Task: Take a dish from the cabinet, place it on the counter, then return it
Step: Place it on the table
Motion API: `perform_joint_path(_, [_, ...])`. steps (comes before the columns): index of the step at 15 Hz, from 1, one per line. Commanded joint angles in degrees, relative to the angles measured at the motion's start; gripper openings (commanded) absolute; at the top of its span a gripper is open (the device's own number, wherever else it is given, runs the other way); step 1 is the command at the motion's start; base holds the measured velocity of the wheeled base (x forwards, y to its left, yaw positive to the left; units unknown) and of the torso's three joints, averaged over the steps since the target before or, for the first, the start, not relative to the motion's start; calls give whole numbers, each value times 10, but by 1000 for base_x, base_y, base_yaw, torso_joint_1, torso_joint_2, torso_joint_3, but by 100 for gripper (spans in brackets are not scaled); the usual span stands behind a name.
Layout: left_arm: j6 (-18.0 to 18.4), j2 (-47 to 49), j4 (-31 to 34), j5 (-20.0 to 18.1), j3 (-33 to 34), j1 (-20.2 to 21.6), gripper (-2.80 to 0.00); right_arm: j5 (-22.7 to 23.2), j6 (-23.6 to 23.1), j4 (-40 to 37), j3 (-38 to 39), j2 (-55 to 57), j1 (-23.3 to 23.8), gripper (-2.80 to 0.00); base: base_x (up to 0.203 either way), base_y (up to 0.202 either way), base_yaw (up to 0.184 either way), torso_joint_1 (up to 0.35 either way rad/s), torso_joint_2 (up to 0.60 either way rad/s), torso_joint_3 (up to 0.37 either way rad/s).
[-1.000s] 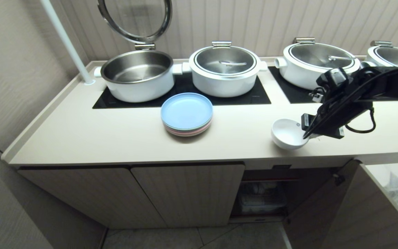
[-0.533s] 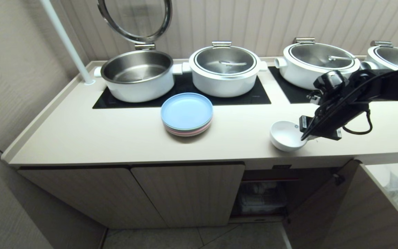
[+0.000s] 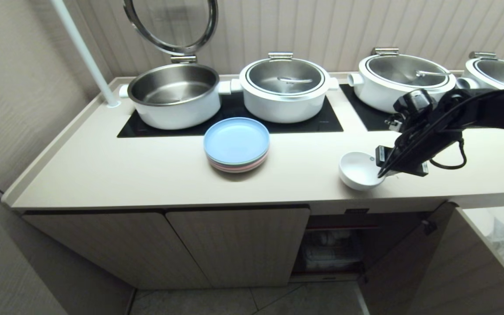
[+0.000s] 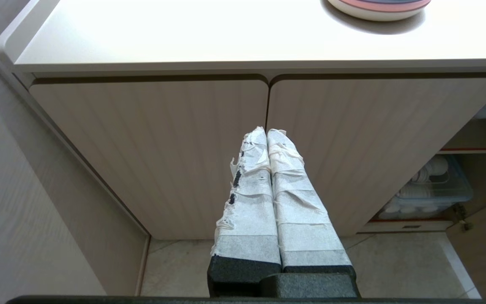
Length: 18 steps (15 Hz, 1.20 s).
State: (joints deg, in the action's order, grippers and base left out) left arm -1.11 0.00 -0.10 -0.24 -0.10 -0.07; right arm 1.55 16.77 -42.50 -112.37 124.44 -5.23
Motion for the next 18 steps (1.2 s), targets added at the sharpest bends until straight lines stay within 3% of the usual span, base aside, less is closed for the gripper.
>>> perform_joint_path(1, [0, 0, 0, 0, 0, 1, -280, 0, 1, 5, 0, 2, 0, -280, 0, 0, 0, 0, 0, 0])
perform_joint_path(12, [0, 0, 0, 0, 0, 1, -280, -1, 1, 17, -1, 5, 0, -280, 0, 0, 0, 0, 0, 0])
perform_joint_path(13, [0, 0, 0, 0, 0, 0, -280, -1, 1, 17, 0, 5, 0, 0, 0, 0, 0, 0, 0, 0])
perform_joint_path(18, [0, 0, 0, 0, 0, 0, -280, -1, 1, 32, 0, 7, 0, 0, 0, 0, 0, 0, 0, 0])
